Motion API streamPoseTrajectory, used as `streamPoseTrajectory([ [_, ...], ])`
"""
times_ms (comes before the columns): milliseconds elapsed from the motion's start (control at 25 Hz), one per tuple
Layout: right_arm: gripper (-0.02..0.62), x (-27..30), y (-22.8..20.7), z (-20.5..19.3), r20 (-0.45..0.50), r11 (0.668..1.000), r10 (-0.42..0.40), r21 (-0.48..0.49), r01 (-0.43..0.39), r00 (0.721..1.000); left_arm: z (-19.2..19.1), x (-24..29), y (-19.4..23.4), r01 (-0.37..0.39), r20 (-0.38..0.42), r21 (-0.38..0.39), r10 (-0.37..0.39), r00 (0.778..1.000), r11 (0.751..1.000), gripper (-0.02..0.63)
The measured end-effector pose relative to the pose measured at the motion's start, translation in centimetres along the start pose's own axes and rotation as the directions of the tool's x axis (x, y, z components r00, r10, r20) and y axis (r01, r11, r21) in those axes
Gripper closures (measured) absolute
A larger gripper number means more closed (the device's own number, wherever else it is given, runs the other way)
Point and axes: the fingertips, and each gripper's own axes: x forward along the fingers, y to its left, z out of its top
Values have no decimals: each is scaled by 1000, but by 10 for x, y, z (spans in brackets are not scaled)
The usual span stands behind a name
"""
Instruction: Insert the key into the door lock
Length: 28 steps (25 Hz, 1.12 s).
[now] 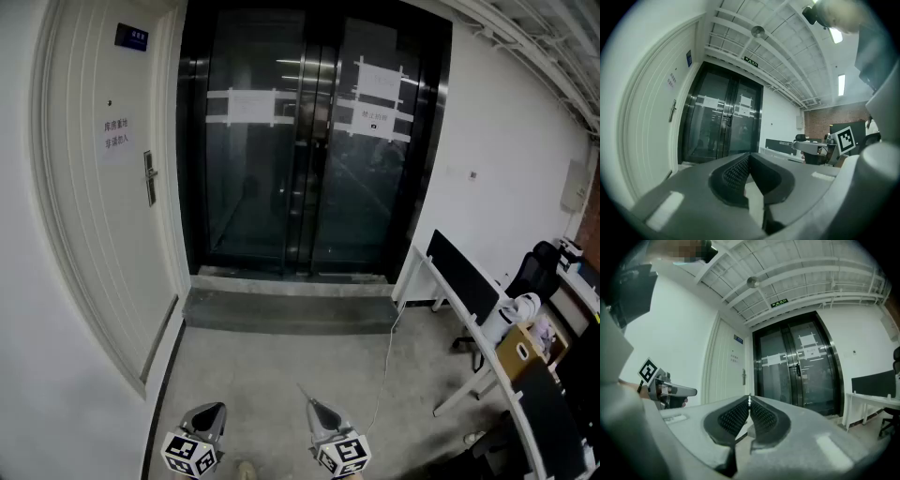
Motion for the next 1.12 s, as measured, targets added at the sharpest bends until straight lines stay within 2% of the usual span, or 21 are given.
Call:
streamPoseTrajectory([
  [440, 584, 37, -6, -3, -5, 1000, 2, 12, -2, 1000, 5, 24, 29, 2, 7, 3, -2, 1000, 1000, 604],
  [880, 584, 117, -5, 12, -9, 1000, 13, 15, -12, 1000, 36, 63, 93, -9, -1, -4, 9, 1000, 1000, 604],
  [1120, 584, 167, -2, 10, -13, 1000, 27, 7, -26, 1000, 35, 77, 141, -23, 10, -1, 23, 1000, 1000, 604],
])
